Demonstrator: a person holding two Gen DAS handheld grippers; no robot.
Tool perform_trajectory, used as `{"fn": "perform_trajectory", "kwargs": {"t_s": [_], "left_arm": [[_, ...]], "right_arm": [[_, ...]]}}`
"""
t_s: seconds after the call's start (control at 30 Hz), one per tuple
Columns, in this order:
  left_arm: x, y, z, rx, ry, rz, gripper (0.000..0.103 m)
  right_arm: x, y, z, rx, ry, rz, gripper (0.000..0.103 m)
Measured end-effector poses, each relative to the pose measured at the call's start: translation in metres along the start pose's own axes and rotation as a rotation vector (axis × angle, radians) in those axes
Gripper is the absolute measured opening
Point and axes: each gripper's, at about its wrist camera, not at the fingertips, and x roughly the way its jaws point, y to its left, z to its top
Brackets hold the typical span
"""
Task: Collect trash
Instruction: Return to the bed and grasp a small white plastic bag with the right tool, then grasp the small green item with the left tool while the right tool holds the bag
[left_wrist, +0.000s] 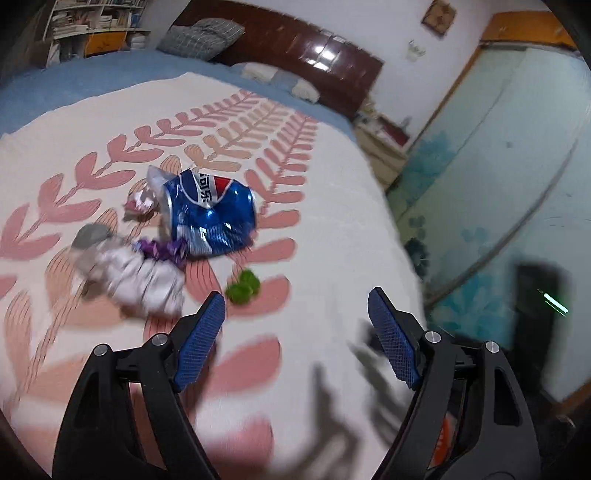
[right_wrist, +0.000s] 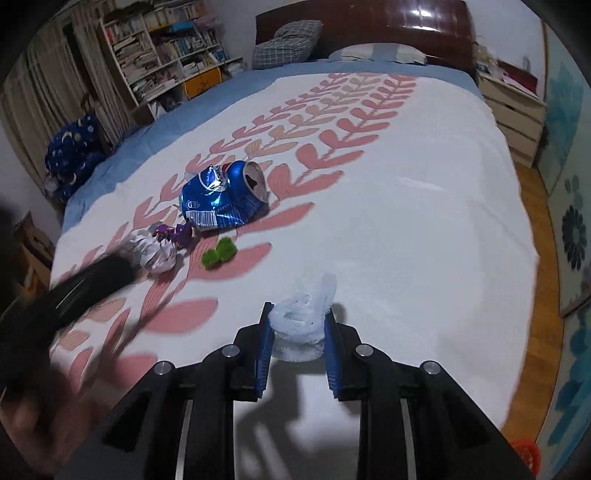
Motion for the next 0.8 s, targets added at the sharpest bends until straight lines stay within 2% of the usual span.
{"fn": "perform_trajectory", "kwargs": {"t_s": [0.07, 0.13, 0.17, 0.2, 0.23, 0.3, 0.4, 0.57, 0.7, 0.8], "left_arm": [[0.025, 0.002, 0.007, -0.010, 0.053, 0.002, 0.078], [0.053, 0.007, 0.009, -0.026, 0.144, 0.028, 0.064], [0.062, 0.009, 0.007, -0.034, 0.176, 0.055, 0.046], [0.070, 0.013, 0.004, -0.046, 0.209, 0.093, 0.033], [0.070, 0.014, 0.002, -0.051, 0.202, 0.110, 0.029], [0.070, 0.013, 0.002, -0.044, 0.212, 0.107, 0.014], [0.066, 0.009, -0.002, -0.020, 0.210, 0.125, 0.007], [0.036, -0.008, -0.011, 0.043, 0.173, 0.112, 0.005], [-0.011, -0.035, -0.022, 0.154, 0.120, 0.135, 0.005], [-0.058, -0.069, -0.034, 0.275, 0.049, 0.164, 0.005]], "right_arm": [[-0.015, -0.012, -0.011, 0.036, 0.000, 0.010, 0.026], [-0.025, -0.020, -0.021, 0.055, 0.002, 0.013, 0.026], [-0.028, -0.021, -0.023, 0.058, 0.004, 0.016, 0.026], [-0.030, -0.023, -0.026, 0.059, 0.006, 0.015, 0.026], [-0.032, -0.024, -0.028, 0.055, 0.008, 0.009, 0.026], [-0.033, -0.025, -0.032, 0.053, 0.011, -0.002, 0.026], [-0.037, -0.027, -0.037, 0.063, 0.010, 0.001, 0.026], [-0.048, -0.028, -0.042, 0.073, -0.006, 0.014, 0.026], [-0.074, -0.033, -0.047, 0.082, -0.049, 0.029, 0.026], [-0.121, -0.036, -0.061, 0.039, -0.120, 0.014, 0.026]]}}
